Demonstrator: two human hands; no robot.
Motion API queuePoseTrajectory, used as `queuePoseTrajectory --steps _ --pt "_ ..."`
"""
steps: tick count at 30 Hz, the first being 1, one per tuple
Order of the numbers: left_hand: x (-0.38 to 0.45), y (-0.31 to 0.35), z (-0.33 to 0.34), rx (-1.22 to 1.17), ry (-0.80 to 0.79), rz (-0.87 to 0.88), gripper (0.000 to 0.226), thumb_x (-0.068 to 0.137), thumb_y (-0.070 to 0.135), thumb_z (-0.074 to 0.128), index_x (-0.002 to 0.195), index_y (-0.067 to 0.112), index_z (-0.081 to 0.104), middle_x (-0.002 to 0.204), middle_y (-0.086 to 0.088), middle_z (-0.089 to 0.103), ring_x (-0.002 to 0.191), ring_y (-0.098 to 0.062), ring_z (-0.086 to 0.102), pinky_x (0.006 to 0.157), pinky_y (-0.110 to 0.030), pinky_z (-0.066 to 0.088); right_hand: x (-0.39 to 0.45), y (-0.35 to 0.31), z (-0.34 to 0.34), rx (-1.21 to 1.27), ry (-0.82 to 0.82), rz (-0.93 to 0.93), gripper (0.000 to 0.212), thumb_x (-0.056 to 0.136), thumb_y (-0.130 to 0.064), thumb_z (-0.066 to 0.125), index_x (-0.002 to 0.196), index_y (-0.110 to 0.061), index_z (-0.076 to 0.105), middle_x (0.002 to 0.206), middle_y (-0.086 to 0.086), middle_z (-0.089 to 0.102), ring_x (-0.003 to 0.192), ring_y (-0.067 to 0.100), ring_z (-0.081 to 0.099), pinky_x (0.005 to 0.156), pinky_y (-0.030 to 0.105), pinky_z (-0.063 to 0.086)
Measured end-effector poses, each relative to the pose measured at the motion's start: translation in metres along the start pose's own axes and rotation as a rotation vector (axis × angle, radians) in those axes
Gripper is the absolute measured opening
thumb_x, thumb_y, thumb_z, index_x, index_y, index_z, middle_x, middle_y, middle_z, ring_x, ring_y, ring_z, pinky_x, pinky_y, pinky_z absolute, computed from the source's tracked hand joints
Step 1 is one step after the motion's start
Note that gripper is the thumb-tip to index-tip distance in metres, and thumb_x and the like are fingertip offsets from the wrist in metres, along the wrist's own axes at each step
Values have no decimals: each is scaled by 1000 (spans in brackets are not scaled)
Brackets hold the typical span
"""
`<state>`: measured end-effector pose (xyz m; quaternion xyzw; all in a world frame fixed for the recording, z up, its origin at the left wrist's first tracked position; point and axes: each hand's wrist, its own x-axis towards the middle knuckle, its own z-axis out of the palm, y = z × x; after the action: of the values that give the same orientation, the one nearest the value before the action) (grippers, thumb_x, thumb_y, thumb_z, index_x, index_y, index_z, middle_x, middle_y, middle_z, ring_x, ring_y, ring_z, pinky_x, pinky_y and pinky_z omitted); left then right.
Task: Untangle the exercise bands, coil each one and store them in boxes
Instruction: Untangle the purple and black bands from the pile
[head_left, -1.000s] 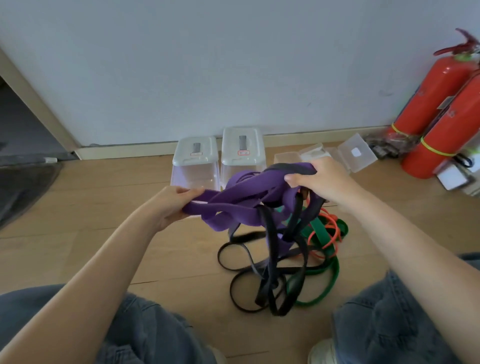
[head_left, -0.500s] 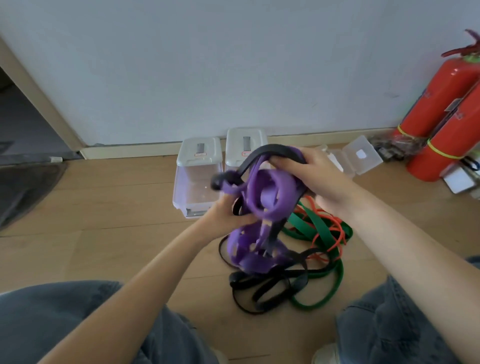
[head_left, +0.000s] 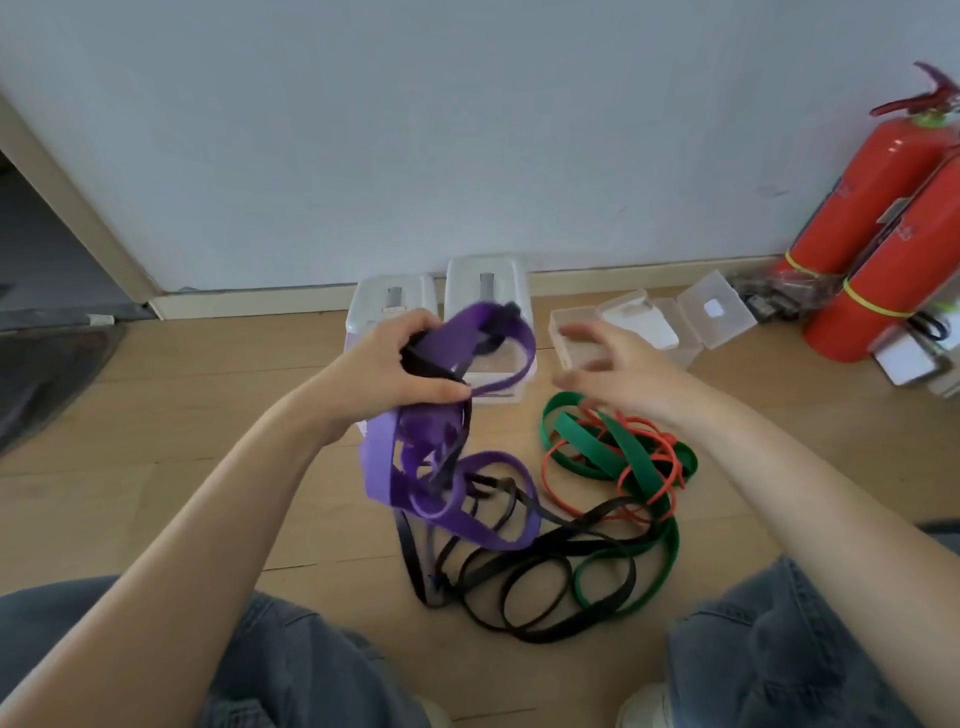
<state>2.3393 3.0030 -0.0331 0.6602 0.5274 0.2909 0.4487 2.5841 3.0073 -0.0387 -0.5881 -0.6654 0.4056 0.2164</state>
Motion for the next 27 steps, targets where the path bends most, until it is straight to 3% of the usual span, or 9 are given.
queuePoseTrajectory --steps 2,4,10,13,17,20,23,25,27 --pt "-4 9 6 43 -85 60 32 69 21 80 92 23 58 79 9 61 65 2 57 56 -12 46 -6 -10 11 78 -158 -147 71 78 -30 73 138 -31 36 136 -14 44 114 -5 46 94 17 42" --pt "-7 16 6 42 -152 109 30 70 21 79 90 27 58 75 16 59 68 3 56 57 -11 45 -6 -15 16 131 -201 -218 67 77 -26 74 133 -34 39 128 -20 47 103 -19 45 83 3 40" --pt "-8 10 4 63 -168 84 40 68 19 81 99 31 59 82 18 65 73 8 59 62 -4 44 1 -13 12 6 -35 -250 23 84 -11 66 105 -20 61 89 -8 64 78 4 61 71 20 48" --pt "-8 -8 3 204 -196 -61 52 66 24 83 109 29 53 95 10 67 76 1 63 66 -3 44 2 -12 1 125 58 -180 10 86 -17 64 87 -27 65 67 -14 63 51 -9 54 45 5 36" --pt "-8 -21 3 424 -172 -68 34 73 25 78 100 16 59 86 2 63 75 -11 57 60 -8 39 6 -14 -18 126 287 -139 22 86 -4 59 96 -23 67 81 -11 61 68 0 52 60 15 40" --pt "-6 -10 0 265 -80 1 30 75 19 76 100 19 60 83 4 62 63 4 54 57 -6 41 3 -13 -26 -179 29 -41 35 84 -6 64 114 -23 57 111 -5 59 103 17 56 78 21 42" --pt "-7 8 4 225 -75 129 30 74 10 75 91 29 58 76 14 60 63 8 55 58 -4 40 -2 -13 -13 -369 -140 -29 73 78 -24 74 140 -27 35 147 -3 35 130 18 39 101 29 32" --pt "-8 17 12 266 -131 178 29 73 11 76 93 26 60 79 12 61 67 5 55 62 -6 41 -5 -17 3 -165 -208 -144 75 78 -21 74 139 -34 33 145 -8 36 121 12 48 99 24 37" --pt "-8 22 15 215 -119 179 26 74 13 76 95 21 62 83 6 64 73 -2 58 68 -14 46 -4 -19 13 -87 -231 -194 56 81 -15 71 128 -33 45 117 -5 60 86 7 63 78 13 46"
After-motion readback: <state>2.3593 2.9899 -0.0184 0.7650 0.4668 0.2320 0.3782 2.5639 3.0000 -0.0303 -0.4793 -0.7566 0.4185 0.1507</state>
